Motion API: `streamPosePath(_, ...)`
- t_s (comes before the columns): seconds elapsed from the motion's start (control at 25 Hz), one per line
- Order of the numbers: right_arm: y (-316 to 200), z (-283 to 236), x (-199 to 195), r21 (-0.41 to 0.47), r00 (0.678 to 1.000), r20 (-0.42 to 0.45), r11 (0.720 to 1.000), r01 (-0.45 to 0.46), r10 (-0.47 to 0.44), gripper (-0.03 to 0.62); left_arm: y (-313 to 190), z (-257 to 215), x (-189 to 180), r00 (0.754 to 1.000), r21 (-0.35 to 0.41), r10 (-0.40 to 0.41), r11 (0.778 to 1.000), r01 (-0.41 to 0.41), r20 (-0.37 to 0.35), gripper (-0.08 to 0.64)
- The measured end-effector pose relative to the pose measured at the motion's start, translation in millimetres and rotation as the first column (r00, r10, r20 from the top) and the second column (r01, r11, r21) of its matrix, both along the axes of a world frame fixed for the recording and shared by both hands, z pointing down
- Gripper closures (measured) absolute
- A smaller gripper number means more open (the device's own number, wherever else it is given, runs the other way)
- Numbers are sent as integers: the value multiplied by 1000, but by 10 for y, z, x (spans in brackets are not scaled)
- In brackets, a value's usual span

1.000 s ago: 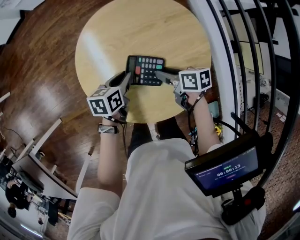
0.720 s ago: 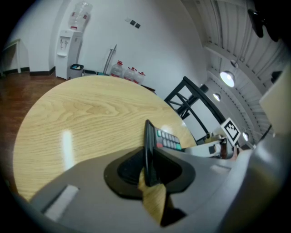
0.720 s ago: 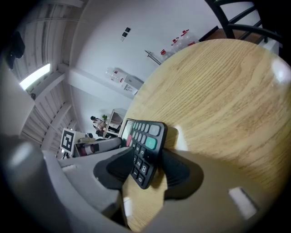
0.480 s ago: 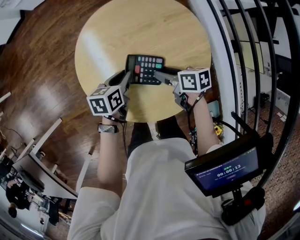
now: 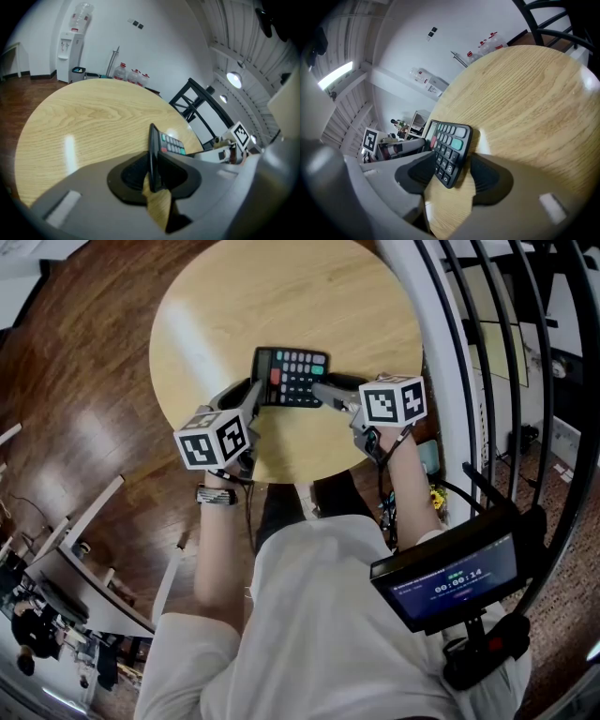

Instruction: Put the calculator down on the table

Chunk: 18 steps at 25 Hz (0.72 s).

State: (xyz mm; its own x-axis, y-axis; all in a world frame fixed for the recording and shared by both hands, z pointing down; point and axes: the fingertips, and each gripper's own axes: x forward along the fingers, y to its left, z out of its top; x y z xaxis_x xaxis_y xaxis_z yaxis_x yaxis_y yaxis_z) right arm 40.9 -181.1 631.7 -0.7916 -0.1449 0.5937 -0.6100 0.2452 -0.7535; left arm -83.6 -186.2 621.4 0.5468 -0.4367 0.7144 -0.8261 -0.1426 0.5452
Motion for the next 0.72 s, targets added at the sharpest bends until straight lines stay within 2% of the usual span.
streamPosePath(0.48, 13, -10, 56, -4, 1000, -12, 1000, -8, 8, 370, -64, -52, -65, 999, 20, 15, 1000, -16, 32, 488)
streamPosePath(0.6, 15, -1, 63, -8, 1000, -18, 1000, -11, 11, 370, -57, -65, -66, 999, 19, 42, 999, -42, 34, 482)
streamPosePath(0.72, 28, 2, 50, -13, 1000, -18, 1000, -7, 6, 370, -22, -56, -81, 995, 21, 72, 997, -74, 69, 479)
